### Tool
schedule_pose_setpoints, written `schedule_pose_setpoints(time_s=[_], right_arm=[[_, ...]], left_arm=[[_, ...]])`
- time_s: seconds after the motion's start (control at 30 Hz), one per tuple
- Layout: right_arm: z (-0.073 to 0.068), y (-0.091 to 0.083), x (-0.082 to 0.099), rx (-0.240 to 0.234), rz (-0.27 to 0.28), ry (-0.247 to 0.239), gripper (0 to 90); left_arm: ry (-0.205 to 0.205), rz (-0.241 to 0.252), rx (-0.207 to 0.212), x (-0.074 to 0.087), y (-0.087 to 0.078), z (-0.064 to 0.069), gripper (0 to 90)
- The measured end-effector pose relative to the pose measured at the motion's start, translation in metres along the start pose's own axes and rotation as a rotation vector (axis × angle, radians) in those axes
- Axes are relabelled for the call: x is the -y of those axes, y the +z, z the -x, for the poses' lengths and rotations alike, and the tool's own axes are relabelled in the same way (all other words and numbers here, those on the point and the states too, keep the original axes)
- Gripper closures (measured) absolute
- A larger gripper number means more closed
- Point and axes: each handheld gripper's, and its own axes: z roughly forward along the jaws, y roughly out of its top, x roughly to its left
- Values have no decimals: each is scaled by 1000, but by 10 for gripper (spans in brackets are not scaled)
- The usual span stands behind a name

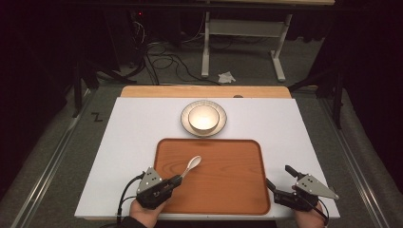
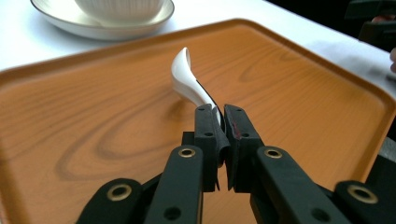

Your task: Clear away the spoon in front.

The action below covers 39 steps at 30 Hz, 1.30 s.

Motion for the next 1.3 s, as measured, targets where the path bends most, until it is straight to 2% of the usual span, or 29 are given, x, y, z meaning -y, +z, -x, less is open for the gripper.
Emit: schedule_pose_setpoints(time_s=[0.17, 0.37, 0.7, 0.73, 0.77, 0.83, 0.93, 1.23, 1.3], right_arm=[[0, 1, 0, -6, -1, 1, 154], [0, 1, 0, -7, 0, -3, 154], [-1, 0, 0, -5, -1, -8, 154], [-1, 0, 0, -5, -2, -8, 154], [-1, 0, 0, -5, -2, -9, 154], [-1, 0, 0, -5, -3, -6, 154], [-1, 0, 0, -5, -2, -6, 154], [-1, 0, 0, -6, -2, -9, 154], [-1, 0, 0, -6, -3, -8, 154]], left_arm=[[-8, -26, 1, 2, 4, -2, 847], [-23, -43, 22, 4, 5, -3, 844], [-38, -55, 17, 5, 4, -5, 837], [-45, -51, 26, 6, 3, -6, 830], [-53, -53, 30, 6, 3, -7, 757], [-60, -38, -4, 6, 1, -8, 581], [-67, -27, -25, 4, -2, -10, 490], [-63, -33, -52, 4, -3, -10, 472], [-54, -35, -73, 4, -4, -11, 486]])
